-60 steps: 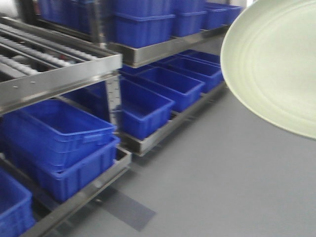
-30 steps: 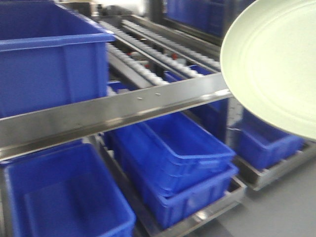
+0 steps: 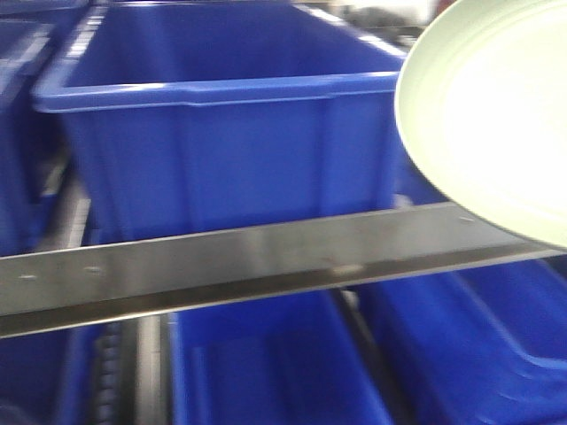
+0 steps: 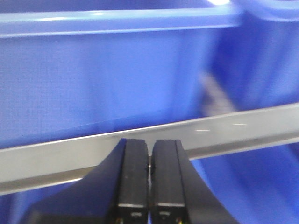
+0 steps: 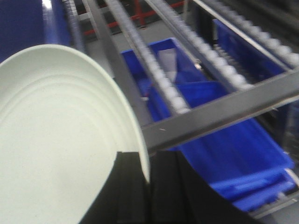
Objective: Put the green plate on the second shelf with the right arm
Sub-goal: 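Bring the held plate up to the rack's second shelf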
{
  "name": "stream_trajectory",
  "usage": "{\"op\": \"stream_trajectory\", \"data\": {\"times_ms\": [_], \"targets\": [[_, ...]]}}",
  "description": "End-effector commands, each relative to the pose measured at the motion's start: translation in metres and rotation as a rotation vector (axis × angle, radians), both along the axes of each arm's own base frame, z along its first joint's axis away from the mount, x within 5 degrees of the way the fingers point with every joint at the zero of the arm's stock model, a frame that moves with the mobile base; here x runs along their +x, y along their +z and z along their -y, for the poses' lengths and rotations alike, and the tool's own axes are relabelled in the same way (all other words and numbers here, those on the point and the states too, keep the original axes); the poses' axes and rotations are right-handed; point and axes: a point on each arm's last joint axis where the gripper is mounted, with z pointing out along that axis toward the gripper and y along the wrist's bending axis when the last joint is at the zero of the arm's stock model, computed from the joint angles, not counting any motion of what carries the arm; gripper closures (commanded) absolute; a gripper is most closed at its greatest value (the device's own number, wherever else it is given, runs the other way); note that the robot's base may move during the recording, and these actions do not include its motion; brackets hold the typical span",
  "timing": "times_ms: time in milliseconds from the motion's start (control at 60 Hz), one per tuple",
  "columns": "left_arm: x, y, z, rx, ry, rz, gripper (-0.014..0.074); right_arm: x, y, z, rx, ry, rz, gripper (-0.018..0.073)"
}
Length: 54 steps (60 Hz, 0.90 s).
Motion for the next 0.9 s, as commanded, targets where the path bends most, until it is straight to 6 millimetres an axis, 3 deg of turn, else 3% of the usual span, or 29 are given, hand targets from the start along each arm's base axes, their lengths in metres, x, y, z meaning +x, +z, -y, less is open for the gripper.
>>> {"op": "stream_trajectory", "data": {"times_ms": [0,884], "targets": [[0.0011,-0.0052,-0.0002,0.001,0.002,0.061,0.0472,0.0016,0.0206,0.0004,0.002,-0.003,0.139,0.0505],[0.0011,-0.0052,-0.0002,0.001,0.002,0.061,0.0472,0.0016,0.0206,0.0004,0.002,-0.003,0.139,0.0505]]}}
